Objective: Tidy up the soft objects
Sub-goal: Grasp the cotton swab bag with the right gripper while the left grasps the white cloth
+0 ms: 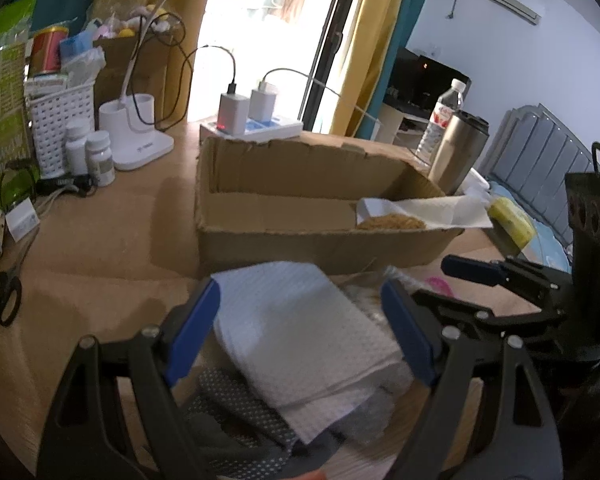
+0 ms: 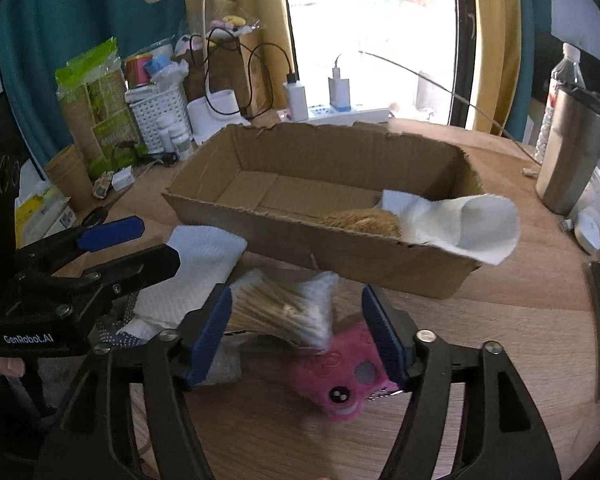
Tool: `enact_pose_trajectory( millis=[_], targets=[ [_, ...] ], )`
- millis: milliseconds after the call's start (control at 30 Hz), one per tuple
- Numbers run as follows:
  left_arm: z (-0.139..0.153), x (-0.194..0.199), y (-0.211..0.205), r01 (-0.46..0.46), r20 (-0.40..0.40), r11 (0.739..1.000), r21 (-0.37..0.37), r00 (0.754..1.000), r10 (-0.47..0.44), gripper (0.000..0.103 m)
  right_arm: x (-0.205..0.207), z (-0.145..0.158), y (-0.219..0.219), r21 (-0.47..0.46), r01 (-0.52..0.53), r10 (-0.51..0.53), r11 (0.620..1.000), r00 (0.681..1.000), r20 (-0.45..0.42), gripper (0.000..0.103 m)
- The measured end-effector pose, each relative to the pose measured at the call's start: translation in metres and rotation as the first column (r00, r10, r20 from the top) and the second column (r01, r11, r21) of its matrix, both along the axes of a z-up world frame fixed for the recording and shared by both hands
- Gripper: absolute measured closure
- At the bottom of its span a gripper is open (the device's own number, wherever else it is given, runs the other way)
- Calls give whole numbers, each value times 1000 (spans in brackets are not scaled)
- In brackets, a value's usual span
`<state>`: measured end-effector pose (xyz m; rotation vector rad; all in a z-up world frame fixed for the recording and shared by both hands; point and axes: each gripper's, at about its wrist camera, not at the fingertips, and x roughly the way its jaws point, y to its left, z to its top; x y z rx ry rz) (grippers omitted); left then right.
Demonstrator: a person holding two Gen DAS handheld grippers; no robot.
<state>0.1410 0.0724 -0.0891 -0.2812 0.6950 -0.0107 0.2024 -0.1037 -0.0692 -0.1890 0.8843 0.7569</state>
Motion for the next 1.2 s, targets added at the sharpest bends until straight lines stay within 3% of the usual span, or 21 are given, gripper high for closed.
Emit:
enact_pose_trajectory(
  millis=[767, 833, 967, 1200],
  targets=[
    [-21, -2, 20, -16, -68, 999, -38, 998, 14, 19, 7, -34, 31, -25, -54, 50, 998, 991, -127, 27],
    [-21, -2, 18, -11, -69, 999, -36, 998, 8, 19, 6, -35, 30, -12, -62, 60, 998, 990, -126, 30],
    [-20, -1, 12, 4, -71, 1000, -25, 997, -6, 19, 5, -34, 25, -5, -62, 61, 998, 992, -112, 52],
    [-18, 6, -5, 38, -97, 999, 23, 995, -35, 19, 6, -21, 2, 29, -39, 42, 999, 996, -81, 57]
  ],
)
